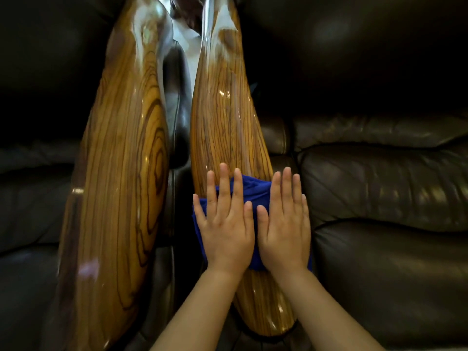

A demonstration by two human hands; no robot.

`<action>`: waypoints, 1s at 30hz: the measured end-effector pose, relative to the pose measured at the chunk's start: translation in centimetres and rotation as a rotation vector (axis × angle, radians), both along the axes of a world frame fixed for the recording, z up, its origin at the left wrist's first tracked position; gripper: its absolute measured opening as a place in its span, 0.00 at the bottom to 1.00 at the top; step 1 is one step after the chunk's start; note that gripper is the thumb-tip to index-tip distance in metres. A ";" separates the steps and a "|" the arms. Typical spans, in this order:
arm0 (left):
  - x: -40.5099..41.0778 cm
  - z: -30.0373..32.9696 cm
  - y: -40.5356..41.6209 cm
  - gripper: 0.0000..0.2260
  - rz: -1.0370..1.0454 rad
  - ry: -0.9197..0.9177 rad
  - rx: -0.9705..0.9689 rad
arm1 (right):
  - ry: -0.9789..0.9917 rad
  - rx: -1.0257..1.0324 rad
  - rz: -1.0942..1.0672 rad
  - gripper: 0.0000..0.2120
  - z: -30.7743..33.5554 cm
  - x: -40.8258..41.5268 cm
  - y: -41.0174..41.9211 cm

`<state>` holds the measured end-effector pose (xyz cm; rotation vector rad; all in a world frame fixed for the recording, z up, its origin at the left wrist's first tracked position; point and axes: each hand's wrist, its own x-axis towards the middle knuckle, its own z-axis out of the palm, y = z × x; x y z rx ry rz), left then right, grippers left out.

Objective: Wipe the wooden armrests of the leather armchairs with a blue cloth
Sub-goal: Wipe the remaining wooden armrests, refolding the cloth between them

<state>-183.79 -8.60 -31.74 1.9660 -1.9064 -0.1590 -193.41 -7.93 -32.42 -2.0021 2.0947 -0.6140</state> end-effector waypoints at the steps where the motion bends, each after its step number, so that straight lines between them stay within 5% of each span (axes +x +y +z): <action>1: 0.1 0.1 -0.5 0.23 0.015 0.001 0.006 | 0.006 0.005 0.011 0.27 0.2 0.1 -0.6; 30: 4.1 6.0 -27.6 0.23 0.026 0.313 0.184 | -0.003 0.110 0.146 0.29 6.5 3.9 -29.5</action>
